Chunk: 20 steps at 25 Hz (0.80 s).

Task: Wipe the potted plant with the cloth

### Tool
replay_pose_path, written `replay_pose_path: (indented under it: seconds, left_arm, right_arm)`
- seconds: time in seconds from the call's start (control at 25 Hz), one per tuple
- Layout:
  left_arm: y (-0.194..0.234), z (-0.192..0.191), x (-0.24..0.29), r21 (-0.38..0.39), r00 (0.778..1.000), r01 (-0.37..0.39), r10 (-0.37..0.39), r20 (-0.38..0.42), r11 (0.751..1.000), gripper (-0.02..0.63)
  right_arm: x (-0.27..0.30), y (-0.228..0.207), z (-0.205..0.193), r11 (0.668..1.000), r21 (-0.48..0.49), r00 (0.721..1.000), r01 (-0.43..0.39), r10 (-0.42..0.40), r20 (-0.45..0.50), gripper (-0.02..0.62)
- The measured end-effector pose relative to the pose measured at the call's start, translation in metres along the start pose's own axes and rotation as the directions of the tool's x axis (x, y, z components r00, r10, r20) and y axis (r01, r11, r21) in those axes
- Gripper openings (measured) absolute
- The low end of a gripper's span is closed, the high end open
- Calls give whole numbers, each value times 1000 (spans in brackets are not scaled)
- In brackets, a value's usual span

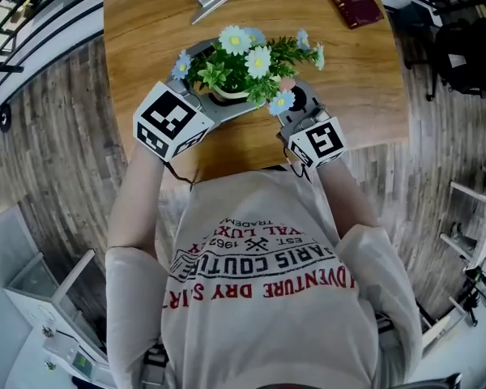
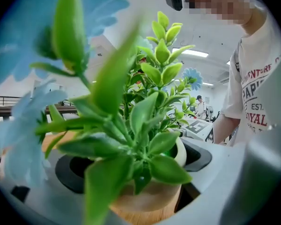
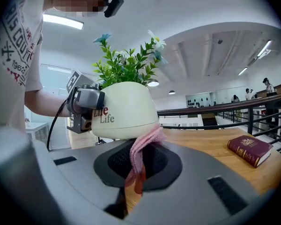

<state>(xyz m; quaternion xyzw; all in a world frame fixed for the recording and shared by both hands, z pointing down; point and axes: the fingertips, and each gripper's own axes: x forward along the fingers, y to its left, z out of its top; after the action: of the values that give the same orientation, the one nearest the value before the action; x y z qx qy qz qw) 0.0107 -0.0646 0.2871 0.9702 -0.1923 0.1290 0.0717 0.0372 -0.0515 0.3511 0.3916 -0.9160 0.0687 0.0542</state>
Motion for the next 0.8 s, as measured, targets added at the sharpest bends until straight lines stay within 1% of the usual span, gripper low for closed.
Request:
replay_pose_path:
  seconds: [0.08, 0.24, 0.32, 0.52, 0.68, 0.8]
  left_arm:
    - [1, 1, -4, -10, 1000, 12, -12, 10, 1000, 514]
    - [-2, 6, -14, -44, 998, 50, -49, 36, 998, 514]
    - [-5, 10, -15, -47, 998, 57, -55, 44, 997, 514]
    - [-4, 11, -22, -17, 998, 47, -46, 35, 999, 514]
    - [2, 10, -29, -17, 999, 39, -38, 35, 999, 514]
    - [4, 9, -32, -21, 999, 32, -31, 35, 999, 514]
  right_arm:
    - [5, 6, 4, 1000, -7, 1000, -2, 3, 16, 40]
    - [15, 27, 12, 998, -47, 999, -35, 36, 38, 40]
    - [16, 33, 15, 997, -52, 998, -49, 51, 46, 40]
    - [23, 49, 16, 993, -65, 994, -100, 102, 39, 40]
    - [32, 68, 16, 985, -85, 987, -153, 155, 27, 40]
    - [36, 79, 15, 978, -80, 980, -193, 195, 24, 40]
